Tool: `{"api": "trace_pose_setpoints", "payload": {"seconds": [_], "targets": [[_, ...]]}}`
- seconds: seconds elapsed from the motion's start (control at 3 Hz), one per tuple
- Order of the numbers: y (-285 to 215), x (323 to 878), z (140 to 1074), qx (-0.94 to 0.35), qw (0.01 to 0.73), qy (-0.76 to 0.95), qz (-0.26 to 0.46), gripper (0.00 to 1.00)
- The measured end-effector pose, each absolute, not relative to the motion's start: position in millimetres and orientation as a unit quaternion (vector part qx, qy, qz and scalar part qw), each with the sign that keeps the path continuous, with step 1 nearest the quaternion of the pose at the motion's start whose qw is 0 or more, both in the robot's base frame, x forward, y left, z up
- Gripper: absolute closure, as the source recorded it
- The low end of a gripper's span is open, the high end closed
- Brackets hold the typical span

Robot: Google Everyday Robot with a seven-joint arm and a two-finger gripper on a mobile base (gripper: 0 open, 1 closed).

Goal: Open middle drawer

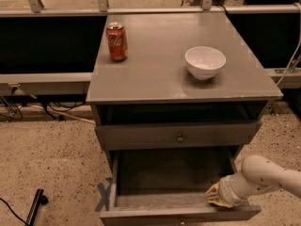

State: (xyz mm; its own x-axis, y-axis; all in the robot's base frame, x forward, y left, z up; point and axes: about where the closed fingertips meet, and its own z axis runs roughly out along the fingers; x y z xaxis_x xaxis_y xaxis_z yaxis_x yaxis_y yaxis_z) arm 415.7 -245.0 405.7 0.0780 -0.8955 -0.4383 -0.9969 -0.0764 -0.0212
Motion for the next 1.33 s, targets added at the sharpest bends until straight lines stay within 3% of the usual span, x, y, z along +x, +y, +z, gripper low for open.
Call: {"api": "trace_pose_setpoints", "payload": {"seconds": [0.33,0.67,1.33], "targets": [[-245.0,416.3,405.7,-0.716,0.160,0.660,0.158,1.00],[-244.9,416.4,405.7,-0.716,0.160,0.660,0.158,0.82],[-244.9,417.0,405.7,-0.716,0.160,0.660,0.158,0.36]]}}
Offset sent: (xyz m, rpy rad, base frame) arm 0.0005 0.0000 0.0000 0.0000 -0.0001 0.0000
